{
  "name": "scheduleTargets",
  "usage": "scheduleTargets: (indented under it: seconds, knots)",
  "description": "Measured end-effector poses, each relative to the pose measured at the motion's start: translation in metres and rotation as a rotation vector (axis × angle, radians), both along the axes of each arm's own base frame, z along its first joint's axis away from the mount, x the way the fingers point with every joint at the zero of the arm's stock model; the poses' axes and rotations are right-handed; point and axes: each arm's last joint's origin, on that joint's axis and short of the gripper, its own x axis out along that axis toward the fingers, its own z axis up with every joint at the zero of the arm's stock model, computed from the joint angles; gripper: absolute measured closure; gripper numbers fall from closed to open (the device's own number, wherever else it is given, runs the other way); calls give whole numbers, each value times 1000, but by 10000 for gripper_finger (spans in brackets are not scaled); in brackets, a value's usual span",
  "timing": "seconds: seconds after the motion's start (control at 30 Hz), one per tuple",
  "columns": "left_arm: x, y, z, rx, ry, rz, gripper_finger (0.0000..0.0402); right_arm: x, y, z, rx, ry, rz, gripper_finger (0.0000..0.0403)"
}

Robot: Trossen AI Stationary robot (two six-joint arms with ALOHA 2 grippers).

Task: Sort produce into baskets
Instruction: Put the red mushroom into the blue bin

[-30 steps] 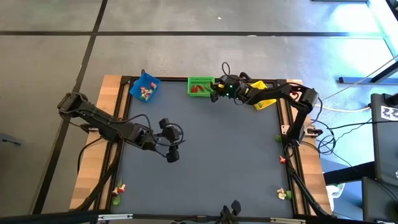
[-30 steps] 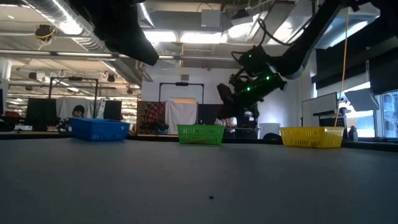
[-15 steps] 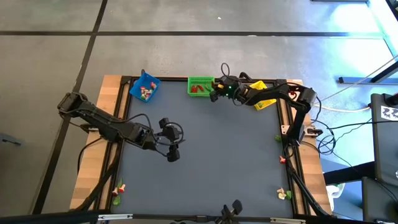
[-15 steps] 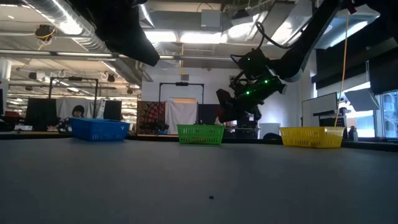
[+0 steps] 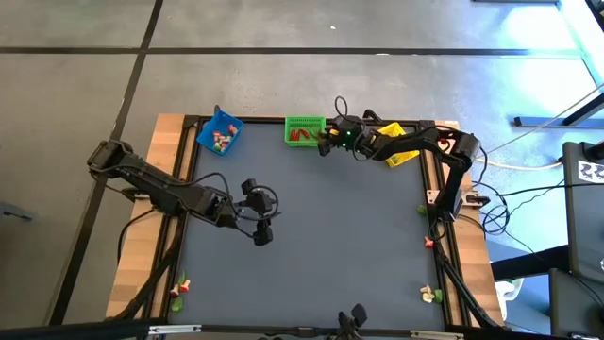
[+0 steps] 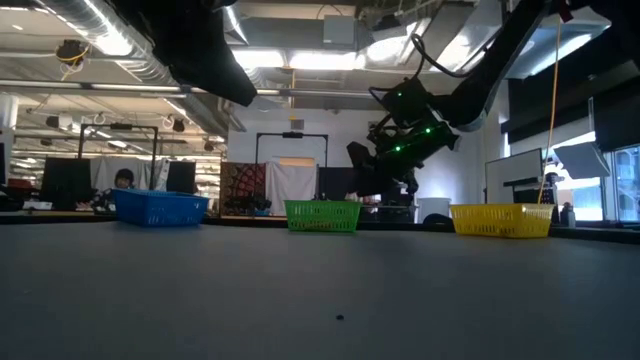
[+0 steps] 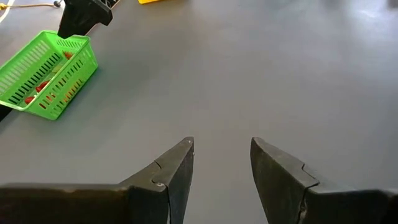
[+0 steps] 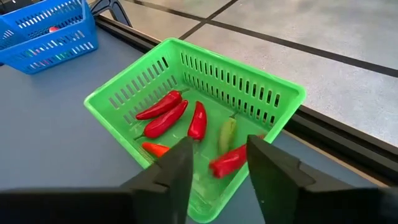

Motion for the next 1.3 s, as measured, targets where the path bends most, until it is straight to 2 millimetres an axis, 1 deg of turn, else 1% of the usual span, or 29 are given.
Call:
scheduleTargets:
  seconds: [0.07,0.17,0.27,0.33,0.43,0.57,0.77,0.9,1.0,1.1,1.2,1.3]
  knots:
    - [0,0,0,0,0,0,247,0,0,0,2,-1,7,234]
    - [0,0,0,0,0,-1,247,0,2,3,9,-15,40,221]
    - [0,0,0,3,2,-3,247,2,8,16,-13,-44,83,217]
    - [0,0,0,3,2,-3,247,5,18,27,-44,-54,119,217]
    - [0,0,0,4,3,-3,247,11,39,43,-85,-77,197,217]
    - [0,0,0,3,2,-3,247,21,76,56,-122,-80,318,217]
    - [0,0,0,1,-2,-1,247,36,134,61,-146,-101,487,217]
    - [0,-1,0,-14,6,-25,245,40,167,60,-172,-90,560,217]
    - [0,-2,0,-30,13,-46,225,41,188,61,-185,-95,594,217]
    - [0,-3,-1,-54,27,-85,190,41,205,61,-193,-87,614,217]
    - [1,-4,-2,-135,39,-124,157,40,219,60,-201,-81,624,217]
    - [-2,-6,-3,-176,55,-106,140,39,233,60,-200,-77,653,217]
